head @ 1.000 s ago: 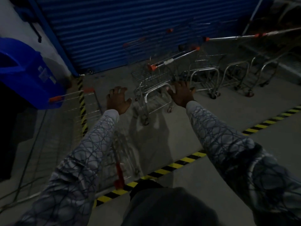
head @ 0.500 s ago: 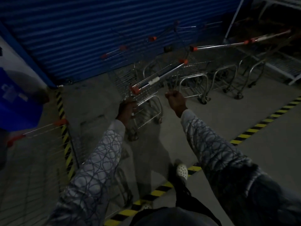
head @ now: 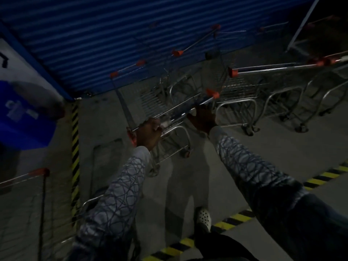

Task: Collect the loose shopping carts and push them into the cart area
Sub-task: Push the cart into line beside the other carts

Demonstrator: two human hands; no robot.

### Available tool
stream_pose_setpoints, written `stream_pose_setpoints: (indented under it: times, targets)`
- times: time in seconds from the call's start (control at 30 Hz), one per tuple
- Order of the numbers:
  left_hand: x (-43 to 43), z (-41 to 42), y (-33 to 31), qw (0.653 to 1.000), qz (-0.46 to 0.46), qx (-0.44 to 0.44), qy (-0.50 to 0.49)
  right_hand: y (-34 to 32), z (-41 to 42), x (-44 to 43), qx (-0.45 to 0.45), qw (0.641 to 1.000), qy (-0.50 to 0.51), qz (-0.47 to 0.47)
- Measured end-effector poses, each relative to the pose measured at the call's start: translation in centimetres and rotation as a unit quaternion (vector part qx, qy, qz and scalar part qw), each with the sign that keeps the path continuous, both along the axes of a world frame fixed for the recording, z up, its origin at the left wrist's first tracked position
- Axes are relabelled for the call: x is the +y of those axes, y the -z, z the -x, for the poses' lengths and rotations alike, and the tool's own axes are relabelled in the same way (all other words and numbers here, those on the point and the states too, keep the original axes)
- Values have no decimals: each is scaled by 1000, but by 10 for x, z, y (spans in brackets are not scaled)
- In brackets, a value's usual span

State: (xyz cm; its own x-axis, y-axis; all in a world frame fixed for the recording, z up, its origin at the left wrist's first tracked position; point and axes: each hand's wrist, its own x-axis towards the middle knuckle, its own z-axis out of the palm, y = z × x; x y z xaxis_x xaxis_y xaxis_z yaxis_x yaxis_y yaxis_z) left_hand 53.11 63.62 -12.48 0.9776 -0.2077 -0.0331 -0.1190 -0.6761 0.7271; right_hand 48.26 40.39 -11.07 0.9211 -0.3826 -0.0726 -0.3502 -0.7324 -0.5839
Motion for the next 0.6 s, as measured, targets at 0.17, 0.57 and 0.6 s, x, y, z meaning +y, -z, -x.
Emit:
stream_pose_setpoints:
  times: [0.17, 0.57, 0.6]
  targets:
    - [-12, -2, 7, 991, -133, -15, -30, 20, -34, -22, -12, 990, -111, 88]
    - [19, 53, 50, 949, -299, -98, -25, 55, -6, -7, -103, 971, -123, 177]
    - [19, 61, 49, 946, -308, -97, -29, 57, -2, -7, -96, 969, -127, 190]
